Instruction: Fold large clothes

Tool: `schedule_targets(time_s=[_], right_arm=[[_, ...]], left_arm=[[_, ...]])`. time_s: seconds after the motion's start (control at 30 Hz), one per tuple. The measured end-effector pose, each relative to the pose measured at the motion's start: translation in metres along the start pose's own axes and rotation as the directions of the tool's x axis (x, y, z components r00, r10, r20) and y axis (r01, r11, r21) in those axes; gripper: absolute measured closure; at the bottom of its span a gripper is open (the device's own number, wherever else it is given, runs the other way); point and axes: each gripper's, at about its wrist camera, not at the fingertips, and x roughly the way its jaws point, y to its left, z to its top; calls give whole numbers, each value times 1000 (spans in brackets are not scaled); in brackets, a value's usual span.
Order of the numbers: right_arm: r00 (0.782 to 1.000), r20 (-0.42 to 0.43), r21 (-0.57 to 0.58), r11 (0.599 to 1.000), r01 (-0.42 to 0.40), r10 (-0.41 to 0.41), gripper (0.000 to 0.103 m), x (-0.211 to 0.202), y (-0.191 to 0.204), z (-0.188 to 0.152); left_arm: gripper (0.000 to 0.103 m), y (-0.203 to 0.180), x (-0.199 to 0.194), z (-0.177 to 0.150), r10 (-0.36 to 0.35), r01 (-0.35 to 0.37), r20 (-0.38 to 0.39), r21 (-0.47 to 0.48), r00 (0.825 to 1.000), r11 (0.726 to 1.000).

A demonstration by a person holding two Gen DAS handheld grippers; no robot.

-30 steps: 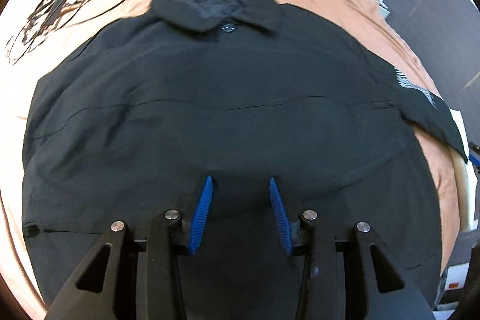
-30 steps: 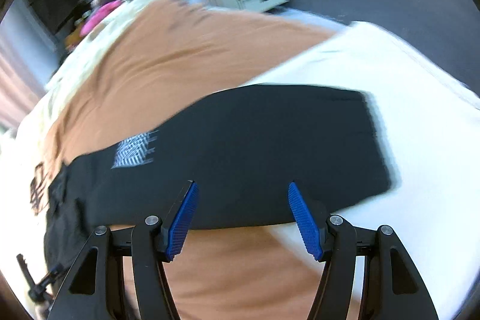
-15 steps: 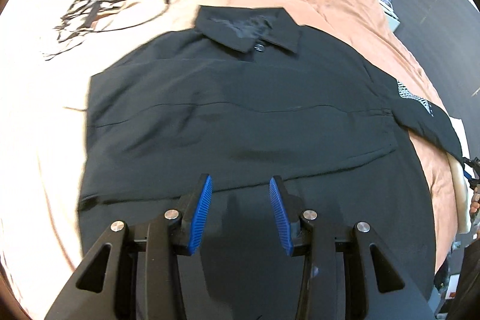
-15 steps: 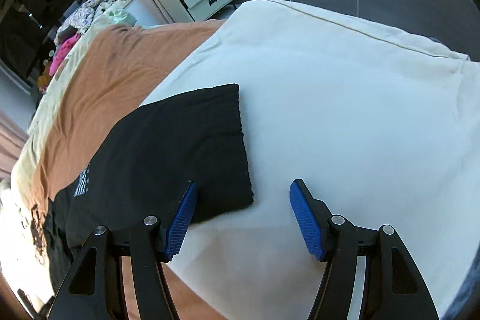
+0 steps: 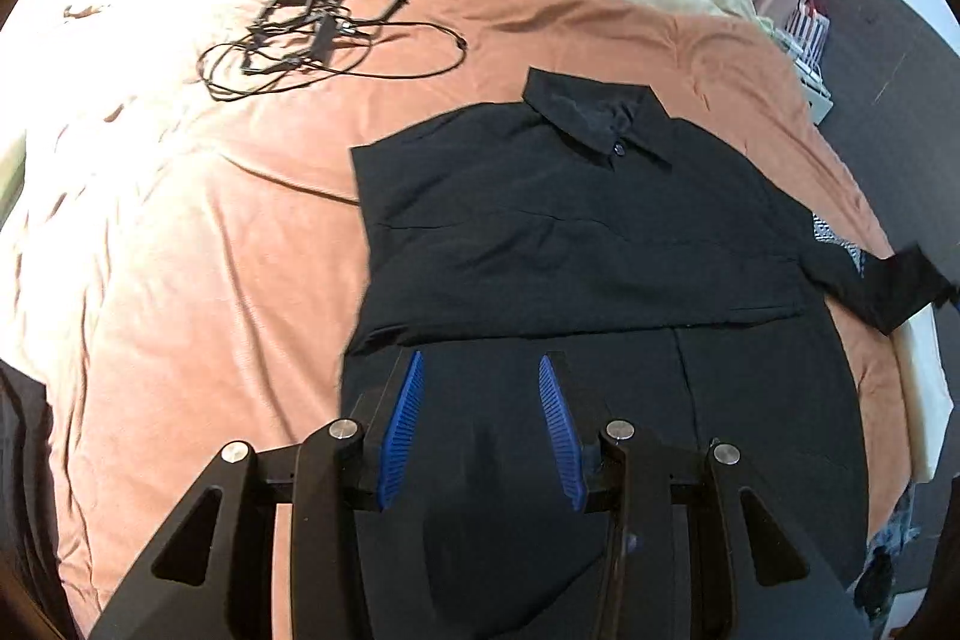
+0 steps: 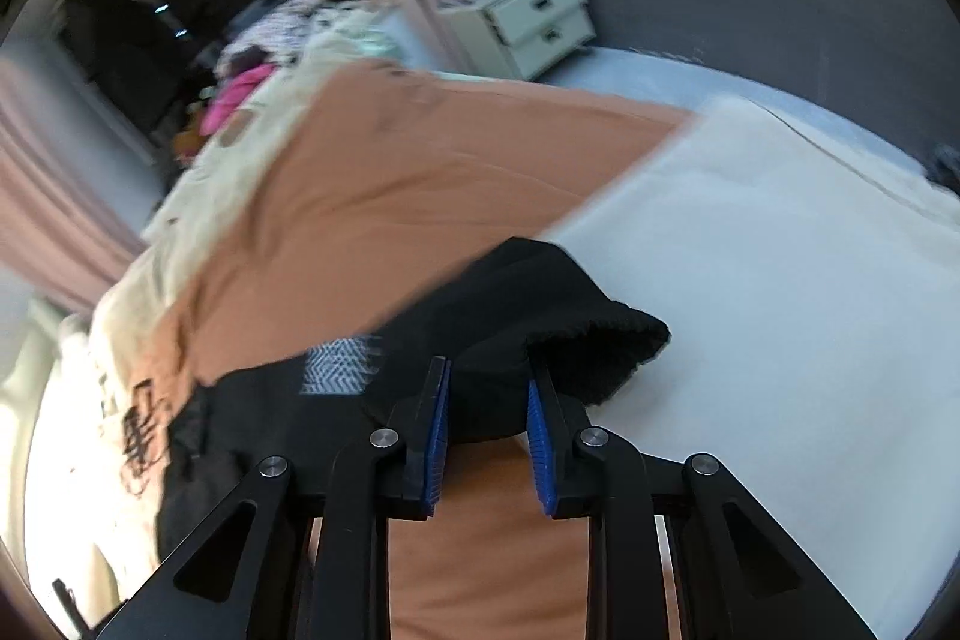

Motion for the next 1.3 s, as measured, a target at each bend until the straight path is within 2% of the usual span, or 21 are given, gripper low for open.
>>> schedule_targets(time_s=[0.13,0.33,0.53,0.73,0.93,1.1,1.17,1.23,1.27,1.3], right_arm=[[998,9,-91,994,-59,60,79,-14,72,0],[991,-6,-244,961,-132,135,79,-31,190,-15],[977,-30,-382,901,-206,211,80,-38,304,-43],[962,-82,-464,844,-268,260,80,-29,390,-80],[946,-158,-502,802,-324,283,80,-5,440,-128],[932,-244,-505,786,-357,267,79,38,472,-181],[934,-257,-518,780,-351,249,79,55,482,-203],[935,-272,-534,772,-345,229,75,70,490,-222],[927,-296,-531,767,-360,230,72,78,495,-233],[910,-341,-521,759,-390,234,59,88,498,-244]], left_arm=[[62,16,-10,-5,12,-11,6,-14,1000,1000],[62,44,-23,-14,9,-8,16,-67,1000,998],[62,70,-27,-26,6,-4,18,-95,1000,995],[62,102,-30,-36,15,-13,15,-134,1000,991],[62,134,-35,-43,36,-33,14,-175,999,984],[62,146,-38,-48,47,-44,12,-194,999,980],[62,149,-37,-50,42,-40,4,-202,999,979],[62,152,-37,-54,38,-36,2,-206,999,978],[62,153,-35,-57,39,-39,-4,-206,999,978],[62,152,-34,-57,40,-40,-9,-204,999,978]])
